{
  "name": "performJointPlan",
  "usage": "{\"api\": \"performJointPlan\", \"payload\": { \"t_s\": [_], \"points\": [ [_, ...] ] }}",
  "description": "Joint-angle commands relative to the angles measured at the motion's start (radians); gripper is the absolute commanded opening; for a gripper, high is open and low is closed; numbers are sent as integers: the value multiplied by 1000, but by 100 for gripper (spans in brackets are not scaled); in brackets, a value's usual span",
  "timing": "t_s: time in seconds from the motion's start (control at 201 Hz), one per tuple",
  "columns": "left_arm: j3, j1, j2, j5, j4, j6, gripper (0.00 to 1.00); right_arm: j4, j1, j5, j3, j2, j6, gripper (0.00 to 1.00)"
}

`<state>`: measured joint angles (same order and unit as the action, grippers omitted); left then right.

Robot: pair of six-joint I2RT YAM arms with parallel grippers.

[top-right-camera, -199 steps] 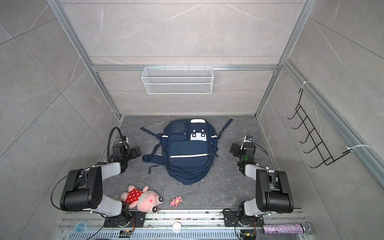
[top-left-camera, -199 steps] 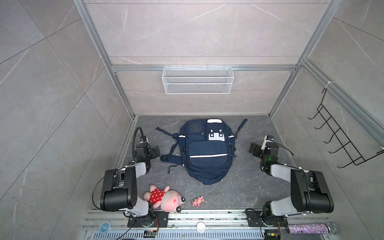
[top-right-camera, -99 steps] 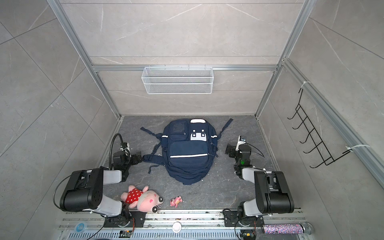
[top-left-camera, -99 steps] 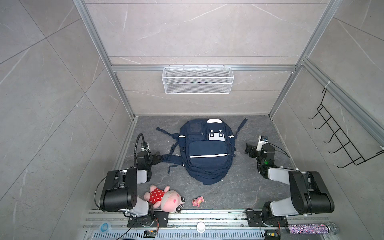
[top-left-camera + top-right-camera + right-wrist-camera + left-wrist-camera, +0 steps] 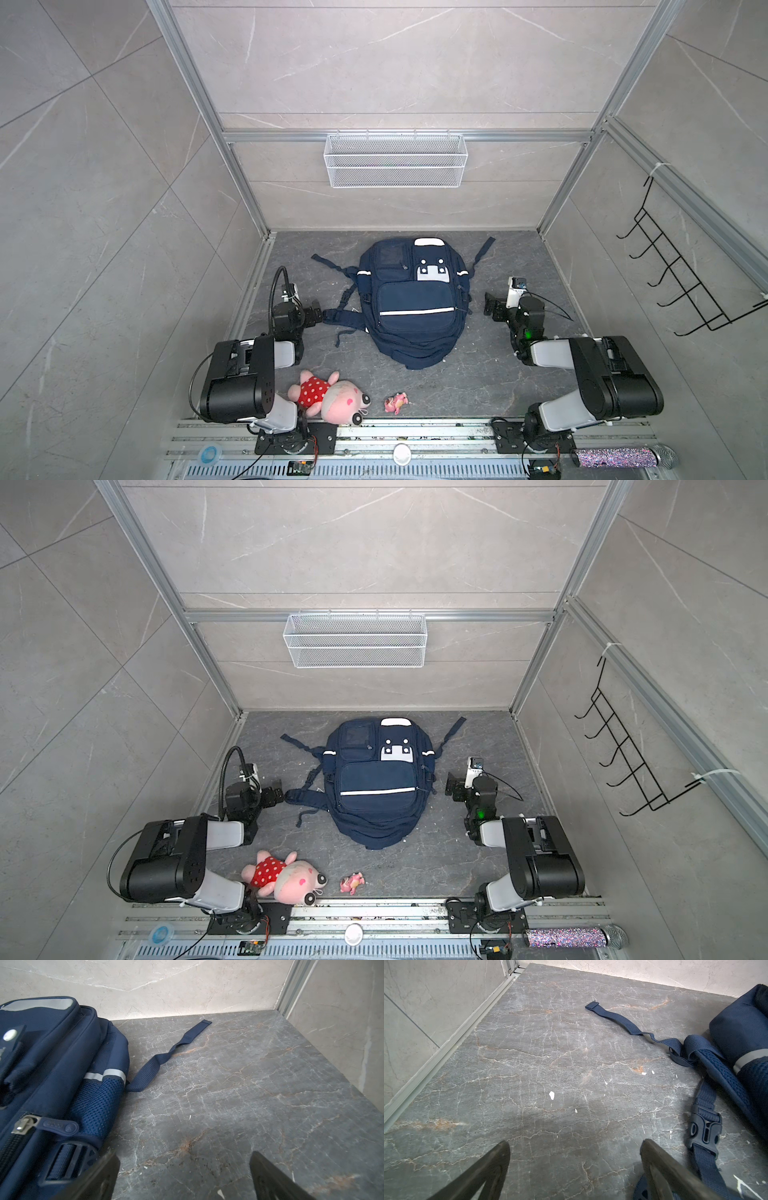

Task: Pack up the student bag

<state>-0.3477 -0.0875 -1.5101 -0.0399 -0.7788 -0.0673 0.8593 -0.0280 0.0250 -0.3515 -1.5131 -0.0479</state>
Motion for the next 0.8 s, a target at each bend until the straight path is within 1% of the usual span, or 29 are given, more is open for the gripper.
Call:
{"api": "performJointPlan", "payload": {
  "t_s": [0.0, 0.792],
  "points": [
    [-12, 4, 8, -11, -68, 27, 100, 20, -6, -10, -7, 2, 20, 100],
    [-10, 11, 11, -16, -69, 33, 100, 17, -5, -10, -9, 3, 16, 100]
  ]
}}
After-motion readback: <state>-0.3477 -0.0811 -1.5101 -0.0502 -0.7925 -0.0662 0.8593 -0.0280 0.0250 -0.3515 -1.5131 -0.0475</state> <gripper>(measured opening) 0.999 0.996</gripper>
